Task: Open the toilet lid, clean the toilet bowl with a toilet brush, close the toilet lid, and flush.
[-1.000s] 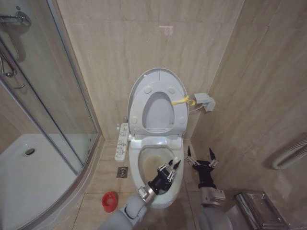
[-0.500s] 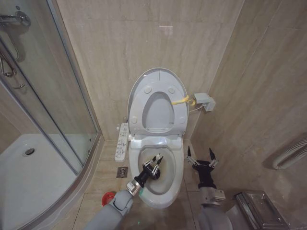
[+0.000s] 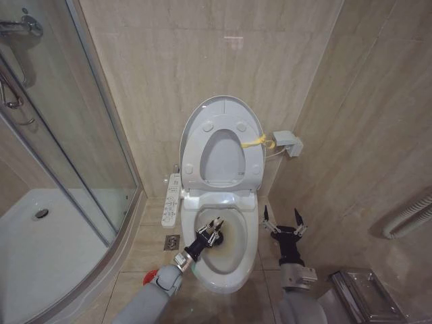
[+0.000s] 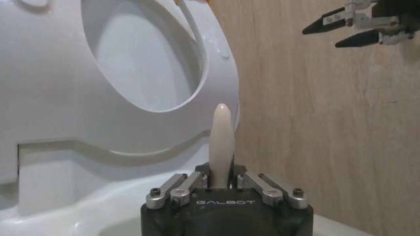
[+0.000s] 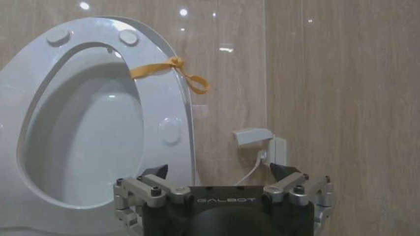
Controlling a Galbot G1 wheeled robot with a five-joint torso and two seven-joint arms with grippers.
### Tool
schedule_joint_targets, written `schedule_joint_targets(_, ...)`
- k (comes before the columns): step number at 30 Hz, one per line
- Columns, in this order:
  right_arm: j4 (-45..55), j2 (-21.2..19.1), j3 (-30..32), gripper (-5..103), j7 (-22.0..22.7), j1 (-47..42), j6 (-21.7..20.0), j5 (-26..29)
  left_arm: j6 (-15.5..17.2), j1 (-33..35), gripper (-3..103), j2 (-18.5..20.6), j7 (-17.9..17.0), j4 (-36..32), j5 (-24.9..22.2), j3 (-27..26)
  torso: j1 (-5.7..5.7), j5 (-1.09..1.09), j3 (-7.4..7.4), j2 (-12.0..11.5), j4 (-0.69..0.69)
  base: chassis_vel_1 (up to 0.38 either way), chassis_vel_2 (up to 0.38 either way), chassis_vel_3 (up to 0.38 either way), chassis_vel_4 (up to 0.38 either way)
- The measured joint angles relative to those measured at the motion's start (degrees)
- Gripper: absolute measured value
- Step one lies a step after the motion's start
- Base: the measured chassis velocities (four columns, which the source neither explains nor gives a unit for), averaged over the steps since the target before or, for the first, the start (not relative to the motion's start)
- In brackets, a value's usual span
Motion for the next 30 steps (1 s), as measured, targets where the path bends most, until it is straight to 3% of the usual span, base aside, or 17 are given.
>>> schedule_joint_targets(4, 0.0, 0.0, 0.0, 100, 0.0, 0.0, 0.0, 0.0, 0.1, 0.3, 20, -0.1, -1.0, -2.3, 0.1, 0.0, 0.0, 0.0, 0.0, 0.0, 0.01, 0.0, 0.0, 0.0, 0.0)
schedule_joint_targets(11, 0.0, 0.0, 0.0, 100, 0.0, 0.0, 0.0, 0.0, 3.2, 3.0, 20, 0.8, -4.9, -14.3, 0.7, 0.1, 0.0, 0.0, 0.0, 0.0, 0.0, 0.0, 0.0, 0.0, 0.0)
schedule_joint_targets(18, 0.0, 0.0, 0.0, 100, 0.0, 0.0, 0.0, 0.0, 6.3, 8.4, 20, 2.6, -9.2, -28.0, 5.9, -2.4, 0.0, 0.0, -0.01, 0.0, 0.0, 0.0, 0.0, 0.0, 0.0)
schedule_joint_targets(30, 0.0, 0.0, 0.0, 100, 0.0, 0.0, 0.0, 0.0, 7.5, 19.8, 20, 6.5, -11.0, -41.1, 9.4, -8.1, -0.01, -0.01, -0.01, 0.0, 0.0, 0.0, 0.0, 0.0, 0.0)
